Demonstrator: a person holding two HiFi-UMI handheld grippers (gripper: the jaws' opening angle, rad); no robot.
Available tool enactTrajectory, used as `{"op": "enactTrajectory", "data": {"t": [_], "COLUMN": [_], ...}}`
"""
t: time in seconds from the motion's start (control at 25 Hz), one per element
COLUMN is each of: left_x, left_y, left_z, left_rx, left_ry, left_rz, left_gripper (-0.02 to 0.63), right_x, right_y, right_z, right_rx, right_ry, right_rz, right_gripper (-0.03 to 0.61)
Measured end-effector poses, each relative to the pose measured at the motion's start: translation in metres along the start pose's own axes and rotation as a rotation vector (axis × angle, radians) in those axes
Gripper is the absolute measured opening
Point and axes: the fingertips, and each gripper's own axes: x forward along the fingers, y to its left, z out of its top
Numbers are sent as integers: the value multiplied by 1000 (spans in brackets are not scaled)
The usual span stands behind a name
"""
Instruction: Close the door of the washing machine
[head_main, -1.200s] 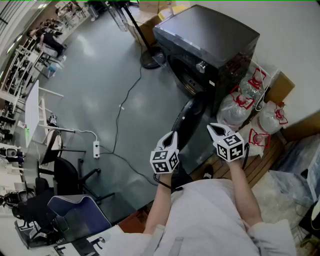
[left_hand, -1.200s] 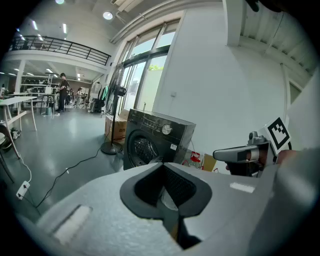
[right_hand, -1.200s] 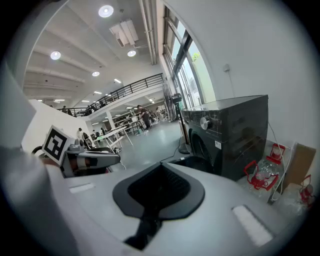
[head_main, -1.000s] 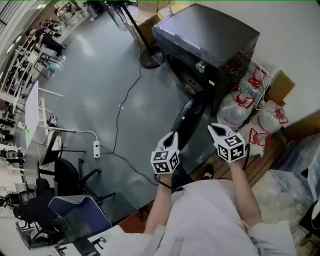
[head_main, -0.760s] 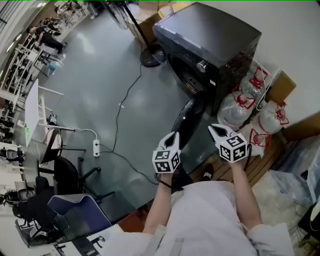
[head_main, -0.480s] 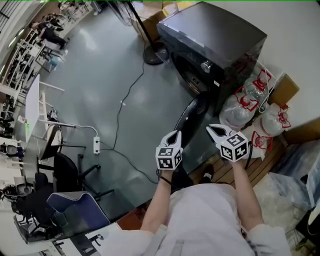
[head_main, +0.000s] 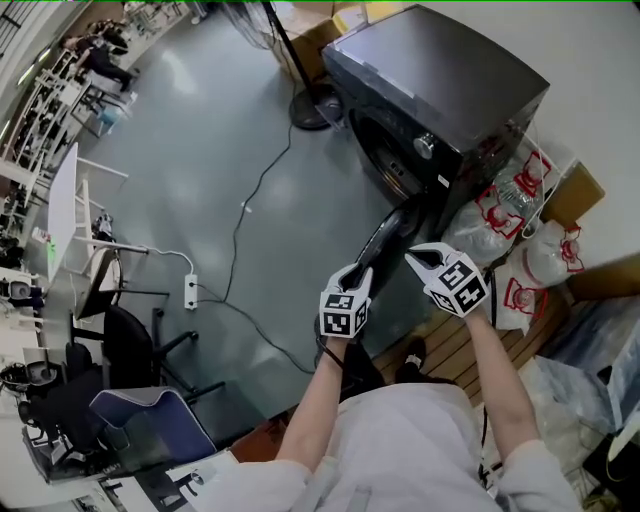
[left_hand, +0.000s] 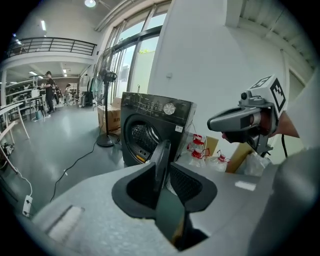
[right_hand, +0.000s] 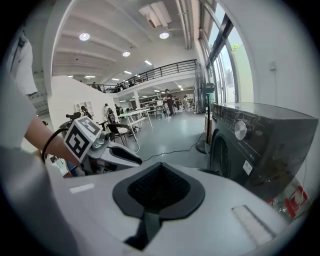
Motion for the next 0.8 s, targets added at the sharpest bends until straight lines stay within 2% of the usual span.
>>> {"op": "enactTrajectory", "data": {"t": [0.2,0.28,0.32,0.44,0.52,0.56,0.64,0.72,0.8], "left_x": [21,30,34,45,50,51,52,52,52], "left_y": [3,5,5,3,4,6,9,8,9], "left_z": [-4,-5,-6,-12,-17,-19,-19,-17,-18], "left_rx": [4,21,32,64,87,96,98,83,76], "left_ry": [16,34,45,79,100,101,79,52,42], "left_rz": [-39,-42,-45,-50,-27,-6,25,33,34], "left_gripper": [162,173,173,173,170,146,143,144,144], "right_x": [23,32,36,49,55,58,63,69,76], "right_y": [-13,-18,-20,-21,-22,-23,-25,-24,-21], "right_z": [1,4,4,2,4,4,2,-5,-15], "right_rx": [-107,-134,-148,-192,-212,-231,-291,-356,-414], "right_ry": [67,75,81,98,102,108,131,165,206], "right_rz": [59,84,103,194,254,274,302,338,373], "right_gripper": [0,3,31,64,93,98,107,149,165]}}
